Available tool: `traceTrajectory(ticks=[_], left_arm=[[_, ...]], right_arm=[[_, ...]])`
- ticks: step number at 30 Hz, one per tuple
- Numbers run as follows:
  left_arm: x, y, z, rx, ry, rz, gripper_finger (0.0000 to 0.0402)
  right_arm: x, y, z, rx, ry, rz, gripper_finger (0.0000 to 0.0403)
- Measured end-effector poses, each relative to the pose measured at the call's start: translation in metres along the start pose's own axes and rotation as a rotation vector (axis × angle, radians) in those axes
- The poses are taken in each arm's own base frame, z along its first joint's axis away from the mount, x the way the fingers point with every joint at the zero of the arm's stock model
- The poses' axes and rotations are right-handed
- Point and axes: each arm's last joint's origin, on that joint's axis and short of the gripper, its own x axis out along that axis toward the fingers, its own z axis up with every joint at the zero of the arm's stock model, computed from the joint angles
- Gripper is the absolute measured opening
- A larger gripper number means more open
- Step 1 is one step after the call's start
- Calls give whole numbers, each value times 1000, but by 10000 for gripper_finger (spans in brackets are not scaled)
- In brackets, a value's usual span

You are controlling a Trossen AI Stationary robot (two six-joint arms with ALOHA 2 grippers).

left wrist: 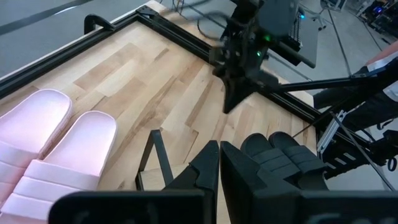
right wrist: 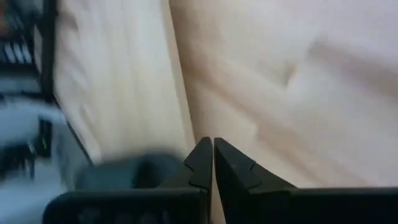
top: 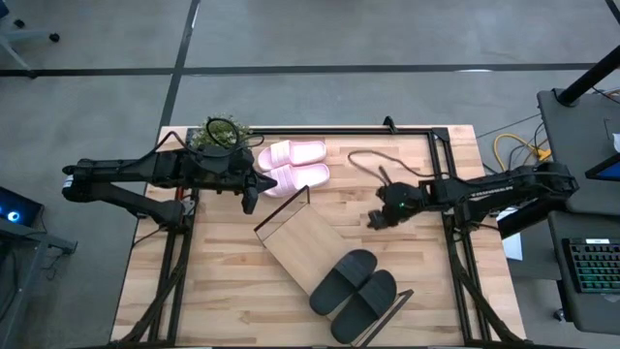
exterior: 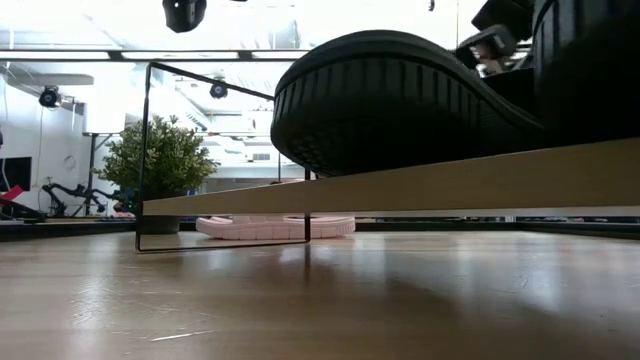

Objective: Pick and place slides into the shelf
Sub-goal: Put the bottom pink slipper on the shelf beside the black slipper

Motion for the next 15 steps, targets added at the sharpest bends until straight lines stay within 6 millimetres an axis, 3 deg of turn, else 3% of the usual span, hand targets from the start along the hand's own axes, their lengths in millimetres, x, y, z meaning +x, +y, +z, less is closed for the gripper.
traceTrajectory(ticks=[6, 15], left_arm=[[0, 0, -1, 4, 5, 6, 0], [24, 12, -11, 21, 101, 184, 0]], right_arm=[[-13, 13, 16, -37, -92, 49, 9], [-44, 44, 48, -96, -322, 234, 8]])
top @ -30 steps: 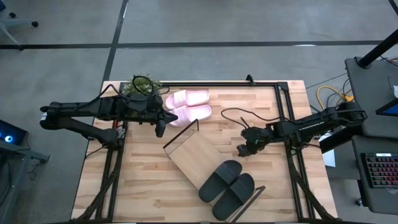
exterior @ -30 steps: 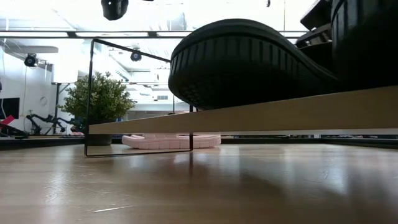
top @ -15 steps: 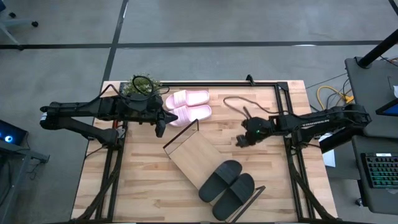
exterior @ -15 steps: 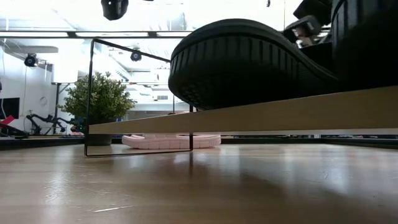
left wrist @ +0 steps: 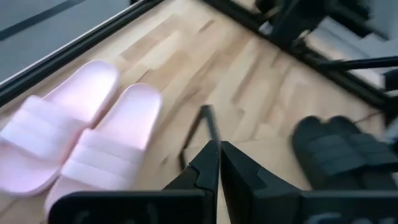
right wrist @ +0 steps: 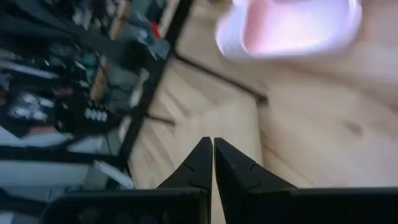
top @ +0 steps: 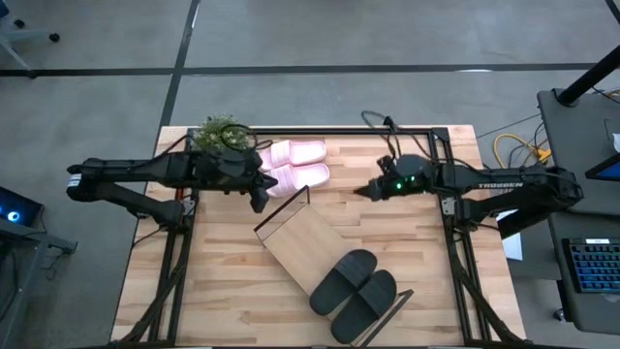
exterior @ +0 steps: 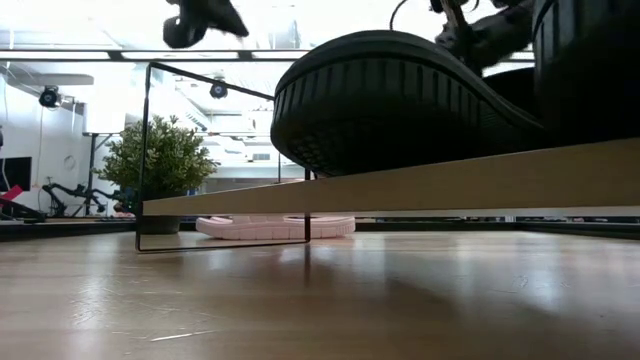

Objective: Pick and place slides into the shelf
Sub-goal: Put the bottom pink slipper on the shelf beside the black slipper

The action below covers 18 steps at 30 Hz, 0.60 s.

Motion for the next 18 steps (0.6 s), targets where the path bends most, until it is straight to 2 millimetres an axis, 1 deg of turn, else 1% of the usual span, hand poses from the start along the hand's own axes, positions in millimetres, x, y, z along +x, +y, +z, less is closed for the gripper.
traceTrajectory(ticks=[5, 8, 11, 18], left_arm=[[15, 10, -1, -10, 58, 88, 0], [18, 20, 1, -28, 65, 145, 0], [14, 30, 7, -87, 28, 188, 0], [-6, 55, 18, -188, -79, 261, 0]], right_arm=[[-6, 11, 17, -33, -59, 24, 8], [-9, 15, 24, -37, -82, 36, 8], [-11, 16, 30, -33, -79, 52, 8], [-19, 18, 40, -37, -103, 72, 8]])
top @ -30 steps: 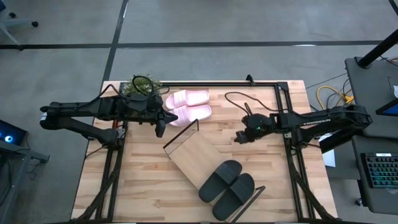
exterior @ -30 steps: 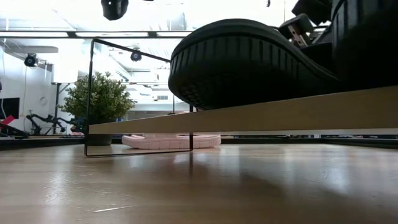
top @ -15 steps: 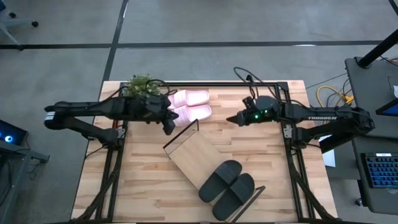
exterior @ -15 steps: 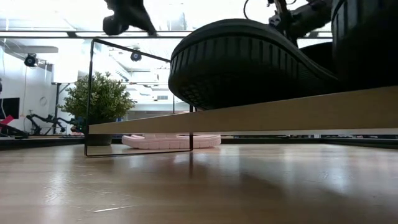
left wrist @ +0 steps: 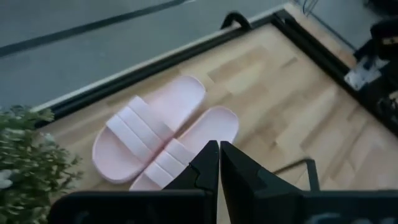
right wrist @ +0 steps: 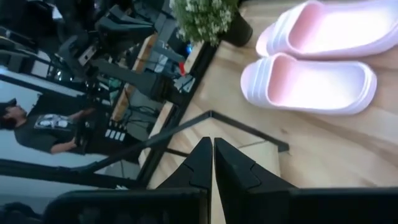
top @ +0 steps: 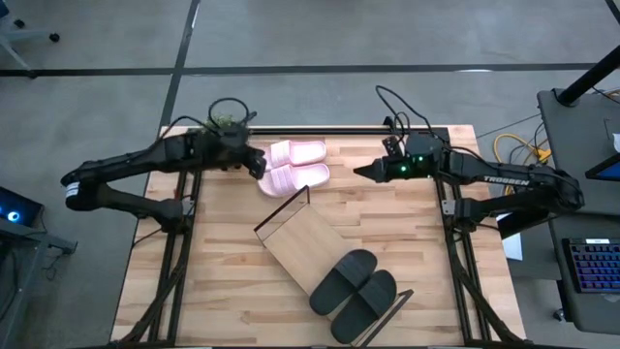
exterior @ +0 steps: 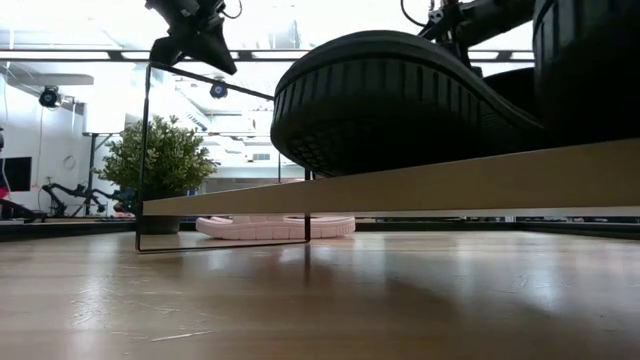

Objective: Pick and place slides into the shelf
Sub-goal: Put the bottom pink slipper on the shelf beside the black slipper

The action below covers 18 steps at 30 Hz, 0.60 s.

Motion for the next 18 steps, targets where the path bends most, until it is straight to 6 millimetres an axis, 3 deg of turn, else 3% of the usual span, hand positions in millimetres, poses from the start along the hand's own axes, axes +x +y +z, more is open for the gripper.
traceTrajectory(ticks=[3, 13, 18], left_arm=[[1, 7, 1, -30, -6, -11, 0], [38, 17, -20, -229, -4, -218, 0], [46, 19, -26, -294, -11, -254, 0]], right_arm=[[-4, 0, 4, -6, -12, 10, 8], [-8, 0, 8, -9, -3, 33, 8], [-11, 1, 8, -8, 8, 52, 8]])
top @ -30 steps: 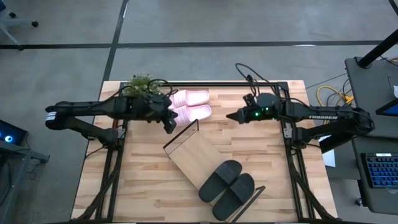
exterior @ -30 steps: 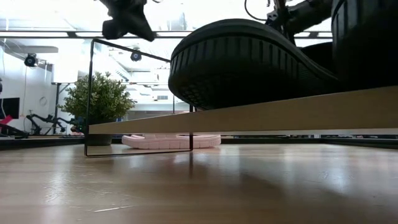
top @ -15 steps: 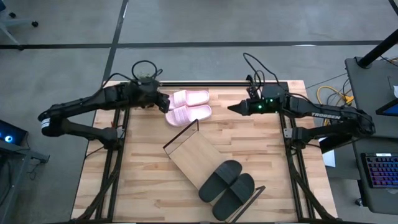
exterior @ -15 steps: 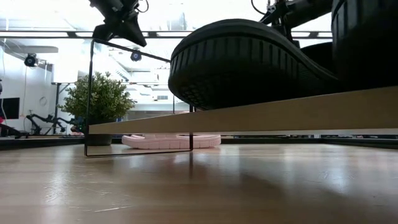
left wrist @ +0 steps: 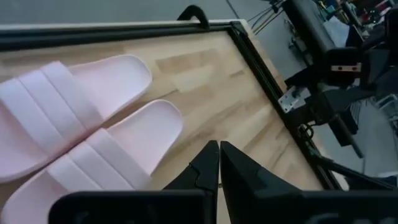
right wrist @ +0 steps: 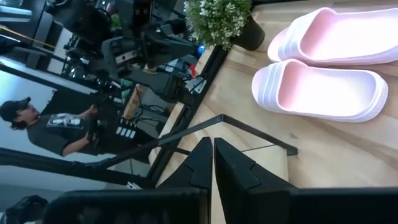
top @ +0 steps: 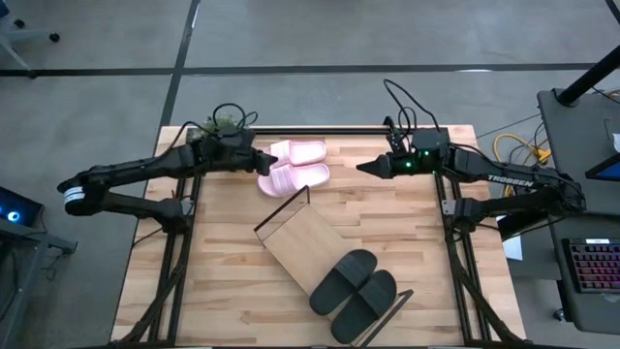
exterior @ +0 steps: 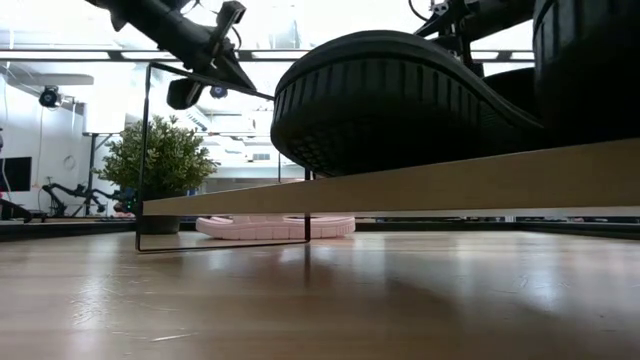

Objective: Pick and place slides into the shelf
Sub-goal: Put the bottom pink slipper on the shelf beside the black slipper

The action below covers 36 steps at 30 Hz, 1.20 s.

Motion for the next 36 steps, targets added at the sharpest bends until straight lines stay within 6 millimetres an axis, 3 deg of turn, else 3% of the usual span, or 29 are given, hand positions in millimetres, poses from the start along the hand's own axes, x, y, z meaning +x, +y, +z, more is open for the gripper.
traceTrajectory(ticks=[25, 36], left_arm=[[46, 32, -4, -246, 78, 182, 0], [48, 59, -7, -328, 36, 291, 0]], right_arm=[[-6, 4, 0, -9, 2, 37, 9], [-8, 5, 0, -6, 1, 46, 8]])
